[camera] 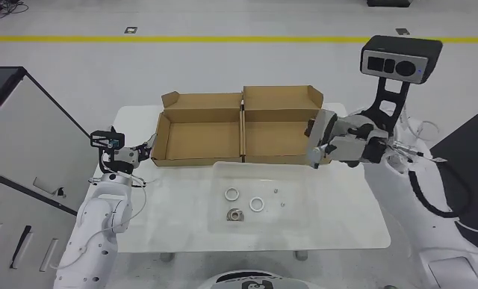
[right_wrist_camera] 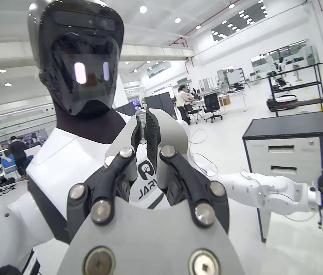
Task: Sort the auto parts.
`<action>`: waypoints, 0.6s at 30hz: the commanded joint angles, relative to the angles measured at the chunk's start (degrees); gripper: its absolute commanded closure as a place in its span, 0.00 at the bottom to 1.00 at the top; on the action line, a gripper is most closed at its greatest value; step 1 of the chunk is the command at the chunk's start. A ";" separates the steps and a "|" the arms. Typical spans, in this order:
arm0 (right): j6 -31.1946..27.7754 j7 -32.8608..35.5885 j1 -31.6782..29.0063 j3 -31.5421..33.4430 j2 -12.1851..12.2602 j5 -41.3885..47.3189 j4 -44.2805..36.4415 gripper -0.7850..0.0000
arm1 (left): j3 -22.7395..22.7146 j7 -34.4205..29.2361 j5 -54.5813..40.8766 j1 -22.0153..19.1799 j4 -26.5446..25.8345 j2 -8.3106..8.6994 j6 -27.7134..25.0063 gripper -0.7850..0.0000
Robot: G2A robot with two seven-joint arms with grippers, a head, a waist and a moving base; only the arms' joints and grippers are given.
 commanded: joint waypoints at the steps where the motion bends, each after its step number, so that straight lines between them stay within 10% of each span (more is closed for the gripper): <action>1: -0.45 1.27 -0.35 0.02 -0.19 3.58 0.40 1.00 | 0.00 0.00 0.00 0.00 0.00 0.00 0.00 0.00; 18: -0.75 8.14 -1.43 0.36 -1.44 18.04 2.25 1.00 | 0.00 0.00 0.00 0.00 0.00 0.00 0.00 0.00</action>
